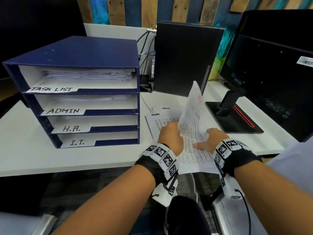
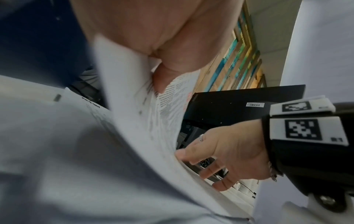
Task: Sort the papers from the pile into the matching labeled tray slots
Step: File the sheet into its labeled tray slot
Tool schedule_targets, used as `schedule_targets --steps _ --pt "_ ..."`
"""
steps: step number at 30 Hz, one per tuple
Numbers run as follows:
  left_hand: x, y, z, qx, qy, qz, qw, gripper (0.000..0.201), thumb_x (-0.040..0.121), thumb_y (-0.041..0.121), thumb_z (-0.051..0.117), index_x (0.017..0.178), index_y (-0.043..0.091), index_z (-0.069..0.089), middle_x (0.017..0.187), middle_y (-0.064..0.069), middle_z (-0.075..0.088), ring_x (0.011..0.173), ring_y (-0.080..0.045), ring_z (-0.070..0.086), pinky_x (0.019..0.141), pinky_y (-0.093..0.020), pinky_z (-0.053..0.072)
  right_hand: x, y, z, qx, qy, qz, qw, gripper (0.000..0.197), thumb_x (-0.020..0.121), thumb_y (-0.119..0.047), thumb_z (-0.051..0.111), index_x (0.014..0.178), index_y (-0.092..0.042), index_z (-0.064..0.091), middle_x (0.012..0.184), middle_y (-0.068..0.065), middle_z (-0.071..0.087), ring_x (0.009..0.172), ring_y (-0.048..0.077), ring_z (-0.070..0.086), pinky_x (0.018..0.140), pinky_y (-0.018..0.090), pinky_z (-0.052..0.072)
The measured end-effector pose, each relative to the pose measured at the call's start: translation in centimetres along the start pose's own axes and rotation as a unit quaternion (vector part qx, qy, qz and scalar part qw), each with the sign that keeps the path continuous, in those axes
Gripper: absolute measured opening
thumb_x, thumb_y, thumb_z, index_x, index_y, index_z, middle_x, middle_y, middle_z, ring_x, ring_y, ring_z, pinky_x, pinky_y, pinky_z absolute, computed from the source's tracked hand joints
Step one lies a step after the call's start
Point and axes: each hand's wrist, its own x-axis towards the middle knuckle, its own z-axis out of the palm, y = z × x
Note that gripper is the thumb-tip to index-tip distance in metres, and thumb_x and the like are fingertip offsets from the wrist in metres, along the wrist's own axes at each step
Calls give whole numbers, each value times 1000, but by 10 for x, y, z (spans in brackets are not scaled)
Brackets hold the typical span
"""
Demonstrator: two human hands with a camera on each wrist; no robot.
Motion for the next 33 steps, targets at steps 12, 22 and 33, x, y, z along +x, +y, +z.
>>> schedule_targets --steps 12,22,33 --pt "-55 -26 -74 -256 99 -6 962 15 99 27 57 102 24 71 96 3 76 91 -16 72 84 -42 59 -40 2 -39 553 117 -88 820 45 74 -25 87 112 -14 66 101 4 77 93 25 74 89 52 58" --pt "-108 -80 -140 -152 312 -76 935 28 102 32 44 107 18 68 97 5 69 87 -13 64 76 -26 51 -107 -95 -10 534 41 -223 814 28 93 -12 68 121 -16 64 112 -3 75 98 14 73 91 44 58" --pt "-113 -91 -245 -129 364 -128 914 29 98 26 43 92 10 67 91 -9 70 85 -27 67 73 -35 52 -151 -163 14 525 -153 -227 806 12 98 -16 62 110 -17 63 101 2 78 95 22 75 83 52 60"
